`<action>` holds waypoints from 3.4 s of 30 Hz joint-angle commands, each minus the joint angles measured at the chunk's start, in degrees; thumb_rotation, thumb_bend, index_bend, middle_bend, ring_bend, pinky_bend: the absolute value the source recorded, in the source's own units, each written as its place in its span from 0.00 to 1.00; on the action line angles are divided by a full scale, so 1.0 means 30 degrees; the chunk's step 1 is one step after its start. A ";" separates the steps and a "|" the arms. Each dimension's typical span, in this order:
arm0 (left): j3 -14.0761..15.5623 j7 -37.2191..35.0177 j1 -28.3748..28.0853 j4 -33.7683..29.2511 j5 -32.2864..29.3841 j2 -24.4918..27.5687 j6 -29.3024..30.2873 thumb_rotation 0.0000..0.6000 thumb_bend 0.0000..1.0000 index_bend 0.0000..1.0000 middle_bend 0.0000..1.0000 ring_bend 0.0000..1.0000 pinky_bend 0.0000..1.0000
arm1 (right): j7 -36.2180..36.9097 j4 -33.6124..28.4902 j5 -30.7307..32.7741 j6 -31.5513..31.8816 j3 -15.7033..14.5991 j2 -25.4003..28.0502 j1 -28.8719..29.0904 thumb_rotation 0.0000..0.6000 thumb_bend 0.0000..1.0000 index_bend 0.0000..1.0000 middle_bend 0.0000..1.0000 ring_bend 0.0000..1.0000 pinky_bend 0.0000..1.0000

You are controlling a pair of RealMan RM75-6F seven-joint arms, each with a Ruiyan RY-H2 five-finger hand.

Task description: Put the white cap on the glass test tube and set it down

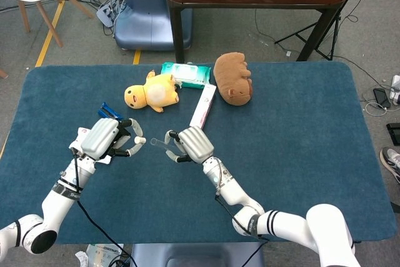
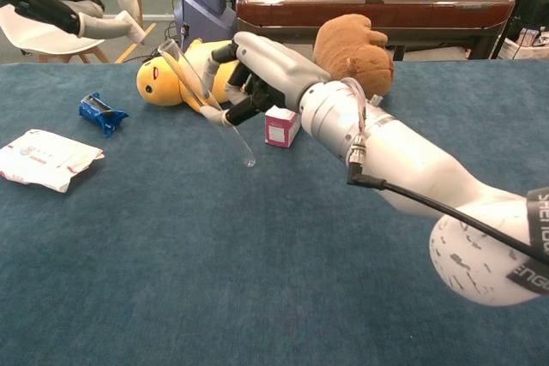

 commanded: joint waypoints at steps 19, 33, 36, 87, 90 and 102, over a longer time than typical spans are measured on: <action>0.0141 0.0554 -0.0526 0.0183 -0.0033 -0.0324 -0.0475 1.00 0.29 0.54 1.00 1.00 1.00 | -0.1026 -0.0923 0.0651 -0.0515 -0.0059 0.0454 0.0219 1.00 0.63 0.66 0.88 1.00 1.00; 0.0158 0.0511 -0.0641 0.0266 -0.0008 -0.0576 -0.0398 1.00 0.29 0.54 1.00 1.00 1.00 | -0.0944 -0.0756 0.0761 -0.0467 -0.0043 0.0250 0.0374 1.00 0.63 0.66 0.88 1.00 1.00; 0.0135 0.0365 -0.0635 0.0251 -0.0037 -0.0608 -0.0373 1.00 0.29 0.54 1.00 1.00 1.00 | -0.0902 -0.0644 0.0724 -0.0363 -0.0031 0.0169 0.0401 1.00 0.63 0.66 0.88 1.00 1.00; -0.0072 -0.2368 -0.0334 0.0659 -0.0573 -0.1332 -0.0627 1.00 0.29 0.54 1.00 1.00 1.00 | 0.0351 -0.0560 0.0897 0.0096 0.0365 -0.0364 0.0422 1.00 0.63 0.66 0.88 1.00 1.00; -0.0046 -0.2338 -0.0345 0.0673 -0.0520 -0.1291 -0.0674 1.00 0.29 0.53 1.00 1.00 1.00 | 0.0298 -0.0597 0.0894 0.0015 0.0299 -0.0299 0.0417 1.00 0.63 0.66 0.88 1.00 1.00; 0.0113 -0.2454 -0.0417 0.0507 -0.0187 -0.0454 -0.1227 1.00 0.29 0.25 1.00 1.00 1.00 | -0.0674 -0.1243 0.1194 -0.0868 -0.0132 0.0668 0.0266 1.00 0.63 0.67 0.88 1.00 1.00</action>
